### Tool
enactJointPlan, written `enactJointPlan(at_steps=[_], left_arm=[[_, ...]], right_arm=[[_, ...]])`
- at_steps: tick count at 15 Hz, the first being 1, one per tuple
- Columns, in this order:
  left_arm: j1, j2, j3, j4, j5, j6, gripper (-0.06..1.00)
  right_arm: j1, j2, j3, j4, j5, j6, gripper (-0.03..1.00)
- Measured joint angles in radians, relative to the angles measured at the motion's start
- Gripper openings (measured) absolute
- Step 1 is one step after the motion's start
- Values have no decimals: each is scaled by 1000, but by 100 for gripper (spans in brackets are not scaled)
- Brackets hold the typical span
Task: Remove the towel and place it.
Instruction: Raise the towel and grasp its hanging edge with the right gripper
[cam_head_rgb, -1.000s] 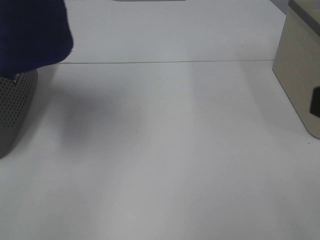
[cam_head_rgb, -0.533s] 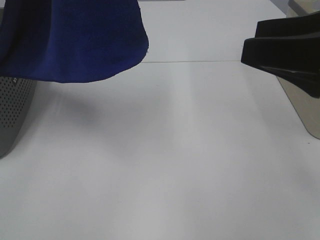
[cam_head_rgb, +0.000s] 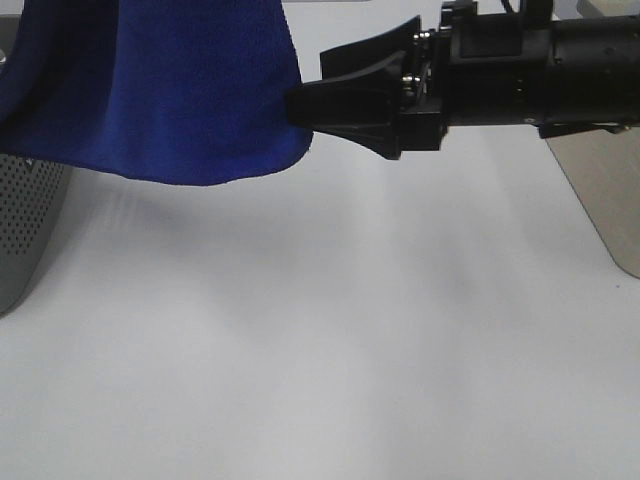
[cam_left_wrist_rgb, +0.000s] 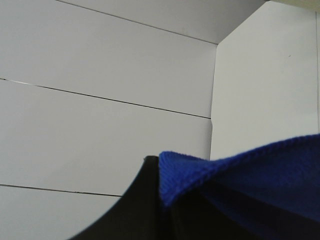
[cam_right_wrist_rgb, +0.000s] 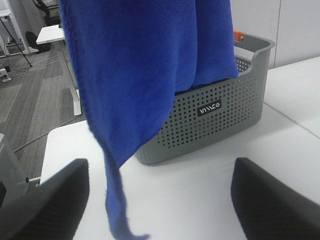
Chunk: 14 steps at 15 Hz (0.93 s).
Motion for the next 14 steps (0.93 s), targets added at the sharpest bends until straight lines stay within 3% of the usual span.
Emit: enactJointPlan(at_steps=[5, 7, 9, 12, 14], left_arm=[[0, 0, 0, -47, 0, 0, 0], [0, 0, 0, -60, 0, 0, 0], [0, 0, 0, -62, 0, 0, 0], [0, 0, 0, -61, 0, 0, 0], [0, 0, 0, -62, 0, 0, 0]], right_arm=[[163, 76, -100, -65, -4, 31, 76], [180, 84, -111, -67, -14, 34, 75], [180, 87, -113, -70, -26, 58, 64], [180, 87, -114, -93, -30, 93, 35], [180, 78, -114, -141, -40, 127, 28]])
